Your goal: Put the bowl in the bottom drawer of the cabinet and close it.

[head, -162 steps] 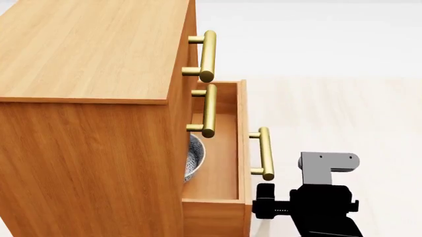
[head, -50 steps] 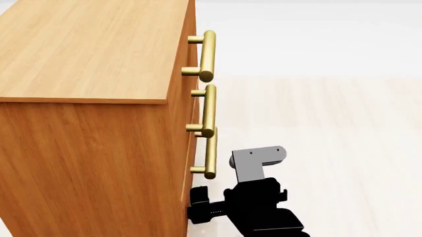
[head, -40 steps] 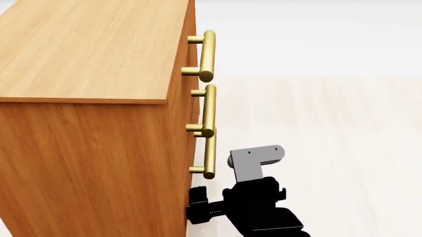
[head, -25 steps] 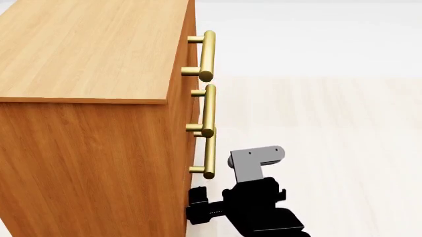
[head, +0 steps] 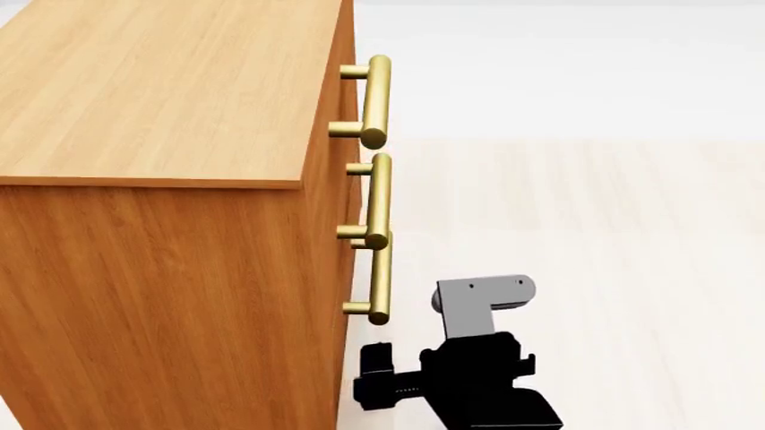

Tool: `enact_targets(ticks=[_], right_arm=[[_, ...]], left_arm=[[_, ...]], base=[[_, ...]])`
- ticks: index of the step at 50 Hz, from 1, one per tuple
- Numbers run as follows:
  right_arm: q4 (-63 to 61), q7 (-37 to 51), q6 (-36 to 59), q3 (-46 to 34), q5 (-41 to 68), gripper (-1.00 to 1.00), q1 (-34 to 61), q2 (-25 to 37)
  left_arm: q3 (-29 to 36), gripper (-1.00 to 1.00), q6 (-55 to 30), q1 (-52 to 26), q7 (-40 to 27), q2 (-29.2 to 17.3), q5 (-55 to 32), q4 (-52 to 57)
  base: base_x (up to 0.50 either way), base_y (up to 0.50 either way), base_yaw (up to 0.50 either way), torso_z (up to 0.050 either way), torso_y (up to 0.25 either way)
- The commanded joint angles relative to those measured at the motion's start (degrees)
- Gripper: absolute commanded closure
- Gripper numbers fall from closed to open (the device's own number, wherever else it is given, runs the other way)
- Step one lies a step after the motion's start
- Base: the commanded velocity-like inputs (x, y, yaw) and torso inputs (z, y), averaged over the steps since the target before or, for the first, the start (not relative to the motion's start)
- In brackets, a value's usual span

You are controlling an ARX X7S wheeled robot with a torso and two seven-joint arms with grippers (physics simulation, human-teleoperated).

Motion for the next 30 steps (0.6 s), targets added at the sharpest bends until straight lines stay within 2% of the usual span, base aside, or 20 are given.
enact_targets(ticks=[1,7,30], right_arm=[[-2.29,0.61,1.82,5.7,-5.54,-1.0,0.13,1.89],[-21.91,3.92,12.49,5.99,-3.86,-1.0,-6.91,5.15],[-61.4,14.85,35.29,9.69,1.35,-1.0,-15.52,12.53]], left_arm=[[0.29,-1.0,0.33,0.04,-0.31,-0.09,0.39,-0.12],[0.59,-1.0,-0.73,0.47,-1.01,-0.56,1.58,1.28],[-0.49,-1.0,-9.44,4.96,-3.84,-4.98,2.17,17.99]], base=[[0.0,0.0,0.0,0.0,0.0],[0.0,0.0,0.0,0.0,0.0],[0.0,0.0,0.0,0.0,0.0]])
